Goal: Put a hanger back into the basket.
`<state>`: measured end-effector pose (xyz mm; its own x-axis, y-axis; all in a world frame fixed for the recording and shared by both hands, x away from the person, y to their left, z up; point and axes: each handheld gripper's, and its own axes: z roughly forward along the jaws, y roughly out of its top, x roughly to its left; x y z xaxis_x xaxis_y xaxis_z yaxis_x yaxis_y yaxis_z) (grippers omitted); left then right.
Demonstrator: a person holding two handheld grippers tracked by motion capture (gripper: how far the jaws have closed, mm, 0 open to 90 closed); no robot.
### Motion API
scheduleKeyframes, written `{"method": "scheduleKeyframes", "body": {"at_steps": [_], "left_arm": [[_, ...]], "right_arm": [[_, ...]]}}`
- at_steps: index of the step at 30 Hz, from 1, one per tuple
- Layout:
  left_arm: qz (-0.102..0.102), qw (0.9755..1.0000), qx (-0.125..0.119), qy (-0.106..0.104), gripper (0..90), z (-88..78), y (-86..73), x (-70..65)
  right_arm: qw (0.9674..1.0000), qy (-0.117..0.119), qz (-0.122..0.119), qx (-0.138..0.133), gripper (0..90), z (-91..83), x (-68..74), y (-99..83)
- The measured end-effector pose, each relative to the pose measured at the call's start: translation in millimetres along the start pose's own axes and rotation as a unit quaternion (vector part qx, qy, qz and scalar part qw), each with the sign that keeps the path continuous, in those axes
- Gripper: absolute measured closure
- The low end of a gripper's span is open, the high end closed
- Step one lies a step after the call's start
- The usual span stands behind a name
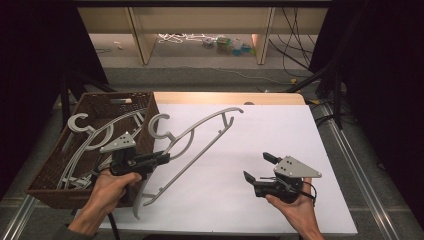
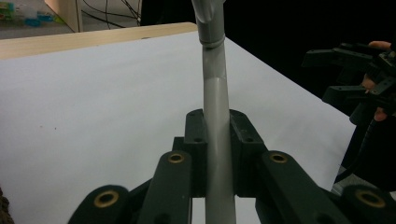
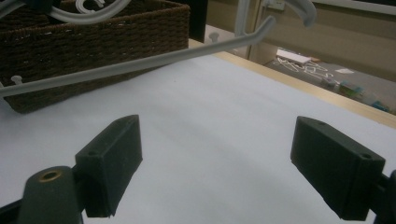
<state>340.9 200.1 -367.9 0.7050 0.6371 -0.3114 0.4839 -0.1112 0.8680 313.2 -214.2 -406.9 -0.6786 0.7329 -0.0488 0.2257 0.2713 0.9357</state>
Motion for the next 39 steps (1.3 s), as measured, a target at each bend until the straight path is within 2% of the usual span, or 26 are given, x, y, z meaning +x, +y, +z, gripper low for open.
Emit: {"method": "scheduleKeyframes", "body": {"at_steps": [4, 5, 8, 10, 12, 16, 17, 19, 21, 25, 28, 29, 32, 39], "left_arm": [[-0.006, 1.0, -0.003, -0.001, 79.3, -9.2, 8.4, -3.1], [0.002, 1.0, -0.003, -0.003, 79.3, -12.1, 11.3, -2.8], [0.002, 1.0, -0.006, 0.001, 79.3, -20.8, 19.7, -5.6], [0.011, 0.9999, -0.007, 0.004, 79.3, -27.0, 25.6, -6.1], [0.014, 0.9998, -0.013, 0.008, 79.3, -31.6, 30.1, -6.0], [0.03, 0.9993, -0.002, 0.022, 79.4, -42.7, 40.4, -3.6], [0.035, 0.9991, -0.004, 0.024, 79.3, -45.1, 42.9, -2.3], [0.036, 0.9989, -0.004, 0.03, 79.3, -50.0, 47.2, -0.3], [0.035, 0.9987, -0.008, 0.038, 79.4, -56.3, 52.0, 3.0], [0.038, 0.9977, -0.008, 0.054, 79.4, -65.0, 57.2, 8.9], [0.038, 0.9971, -0.007, 0.066, 79.4, -70.2, 59.0, 14.4], [0.038, 0.9969, -0.004, 0.069, 79.3, -71.9, 59.4, 16.2], [0.039, 0.9961, -0.004, 0.079, 79.4, -76.9, 61.3, 22.0], [0.028, 0.9936, -0.006, 0.11, 79.4, -93.4, 63.7, 41.6]], "right_arm": [[0.9999, -0.004, -0.003, -0.008, 17.5, -1.4, 0.0, -1.6], [1.0, 0.0, 0.0, -0.002, 17.4, -2.6, 0.7, -2.1], [0.9999, -0.007, -0.003, -0.011, 17.4, -2.6, 0.4, -4.0], [1.0, -0.004, -0.002, 0.003, 17.5, -4.9, 0.0, -4.6], [1.0, -0.005, -0.001, -0.006, 17.5, -3.4, -0.1, -6.2], [1.0, -0.002, -0.002, -0.003, 17.5, -4.2, -0.3, -7.1], [1.0, 0.0, 0.004, 0.003, 17.5, -4.7, 0.5, -7.5], [0.9999, 0.0, 0.0, -0.011, 17.5, -3.1, 0.0, -8.5], [0.9999, 0.001, -0.002, -0.01, 17.5, -3.1, -0.3, -9.1], [1.0, 0.0, 0.003, 0.004, 17.5, -4.9, -0.3, -9.4], [1.0, -0.002, 0.003, 0.002, 17.4, -4.1, -0.7, -10.3], [0.9999, 0.001, 0.004, 0.016, 17.4, -6.0, -0.8, -9.7], [1.0, 0.0, 0.003, 0.006, 17.4, -4.3, -1.0, -10.6], [1.0, -0.002, 0.004, 0.006, 17.4, -3.1, -1.5, -11.5]]}}
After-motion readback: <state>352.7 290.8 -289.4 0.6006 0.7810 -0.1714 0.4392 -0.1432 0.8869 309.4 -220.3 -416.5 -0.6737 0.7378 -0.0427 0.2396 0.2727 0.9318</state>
